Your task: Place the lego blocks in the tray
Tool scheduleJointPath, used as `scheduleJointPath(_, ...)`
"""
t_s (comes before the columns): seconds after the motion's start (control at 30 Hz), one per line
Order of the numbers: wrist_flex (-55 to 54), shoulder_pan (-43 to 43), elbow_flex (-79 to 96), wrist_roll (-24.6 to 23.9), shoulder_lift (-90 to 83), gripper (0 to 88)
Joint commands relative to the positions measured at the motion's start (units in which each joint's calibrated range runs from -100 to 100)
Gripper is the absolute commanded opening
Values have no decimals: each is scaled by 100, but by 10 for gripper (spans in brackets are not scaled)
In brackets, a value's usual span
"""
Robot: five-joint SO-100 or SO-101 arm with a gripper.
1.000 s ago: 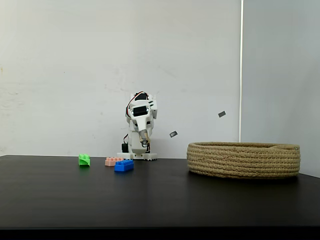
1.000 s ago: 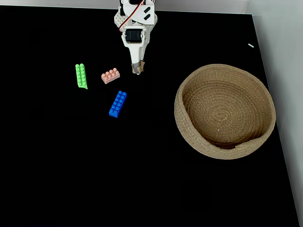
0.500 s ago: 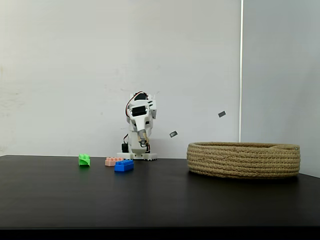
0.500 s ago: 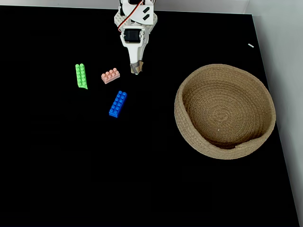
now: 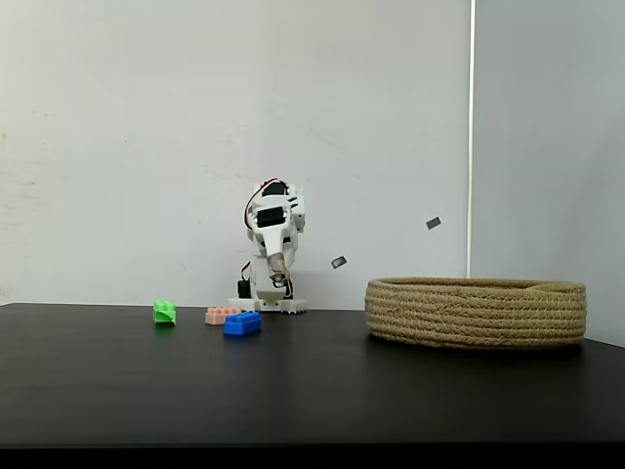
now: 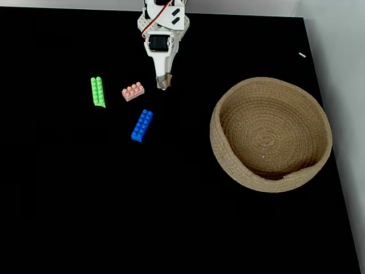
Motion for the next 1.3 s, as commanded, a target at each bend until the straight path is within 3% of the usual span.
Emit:
scheduleJointPath(0.0, -48, 65, 71, 5, -58, 1)
scheduleJointPath(0.4, -56, -17, 43, -20, -49, 3)
scheduleJointPath(0.63, 27, 74, -549, -24, 493, 96)
scheduleJointPath(0.9, 1235, 263, -2063, 93, 966, 166)
scheduleJointPath(1.27, 1785, 791, -2474, 762, 1774, 205)
